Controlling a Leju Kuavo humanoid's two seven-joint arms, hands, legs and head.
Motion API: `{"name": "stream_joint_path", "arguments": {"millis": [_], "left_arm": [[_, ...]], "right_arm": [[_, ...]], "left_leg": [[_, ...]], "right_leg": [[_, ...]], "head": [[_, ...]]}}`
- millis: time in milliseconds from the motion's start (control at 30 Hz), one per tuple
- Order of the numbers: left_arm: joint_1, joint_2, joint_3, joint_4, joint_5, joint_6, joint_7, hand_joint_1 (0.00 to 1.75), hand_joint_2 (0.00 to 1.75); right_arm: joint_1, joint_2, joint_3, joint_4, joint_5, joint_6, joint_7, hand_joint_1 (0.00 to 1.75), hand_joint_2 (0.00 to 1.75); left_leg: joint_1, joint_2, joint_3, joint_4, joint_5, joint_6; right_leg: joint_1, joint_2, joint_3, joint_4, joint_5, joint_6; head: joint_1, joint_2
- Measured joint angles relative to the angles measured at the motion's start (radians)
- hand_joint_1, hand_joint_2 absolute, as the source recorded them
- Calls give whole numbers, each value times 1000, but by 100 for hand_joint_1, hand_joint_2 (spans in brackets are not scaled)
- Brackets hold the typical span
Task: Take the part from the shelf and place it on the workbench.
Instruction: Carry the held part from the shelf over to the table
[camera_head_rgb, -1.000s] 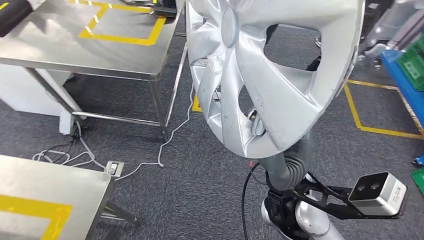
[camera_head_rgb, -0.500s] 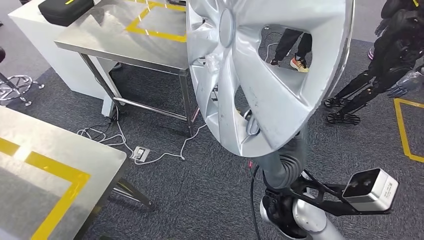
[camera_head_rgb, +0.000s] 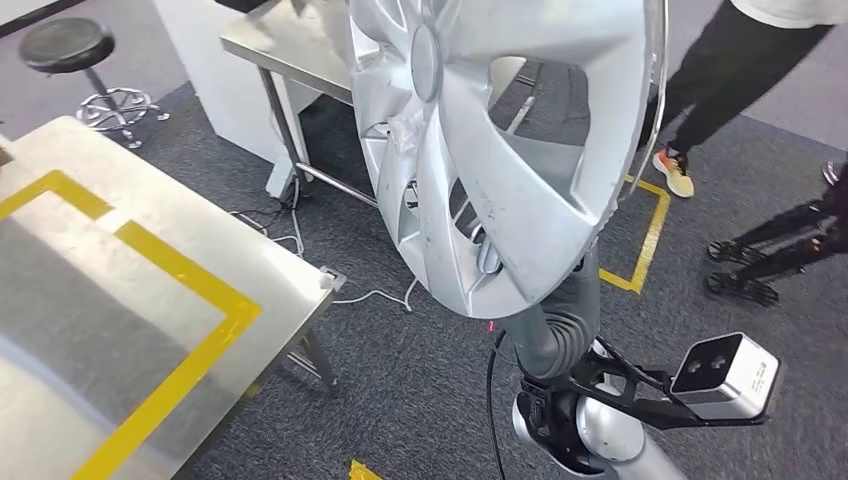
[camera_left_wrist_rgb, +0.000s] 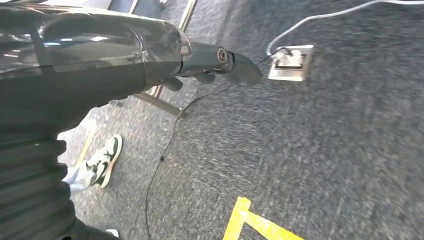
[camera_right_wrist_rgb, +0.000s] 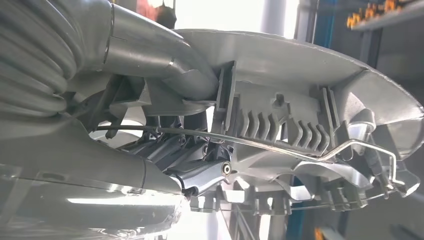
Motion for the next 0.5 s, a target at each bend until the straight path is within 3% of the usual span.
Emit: {"name": "stream_joint_path", "arguments": {"millis": [67, 100, 133, 200, 267, 300, 400, 500], "left_arm": [[1, 0, 0, 0, -4, -3, 3, 0, 175], [1, -1, 0, 0, -6, -6, 4, 0, 175], [2, -1, 0, 0, -8, -8, 5, 0, 175], [3, -5, 0, 0, -12, -13, 6, 0, 175], [3, -12, 0, 0, -15, -15, 7, 0, 175], [3, -15, 0, 0, -15, -16, 7, 0, 175], [7, -19, 0, 0, -17, -17, 7, 0, 175], [7, -19, 0, 0, -18, -17, 7, 0, 175]], "right_arm": [[2, -3, -2, 1, -8, 6, 0, 175, 175], [2, -4, -2, 1, -14, 9, 0, 175, 175], [2, -5, -2, 1, -19, 14, 0, 175, 175], [-2, -6, -3, 1, -24, 21, 0, 175, 175], [-7, -7, -3, 1, -25, 26, 0, 175, 175], [-8, -7, -3, 1, -26, 27, 0, 175, 175], [-10, -8, -3, 1, -26, 28, 0, 175, 175], [-10, -8, -3, 1, -26, 28, 0, 175, 175]], "left_leg": [[-5, -33, 0, 0, 2, 7], [-9, -50, 1, 0, 3, 9], [-12, -67, 1, 0, 4, 11], [-15, -95, 1, 0, 8, 14], [-13, -117, -2, -2, 13, 11], [-9, -126, -4, -3, 16, 7], [-1, -144, -9, -11, 26, -5], [-1, -146, -10, -13, 27, -7]], "right_leg": [[3, 24, -58, 118, -40, -5], [6, 28, -73, 139, -34, -10], [9, 32, -72, 122, -9, -18], [20, 54, -34, 9, 68, -38], [29, 81, 5, -92, 114, -54], [32, 89, 14, -114, 118, -58], [38, 81, 23, -135, 121, -66], [38, 79, 25, -138, 122, -67]], "head": [[10, 0], [14, 0], [17, 0], [22, 0], [22, 0], [23, 0], [29, 0], [30, 0]]}}
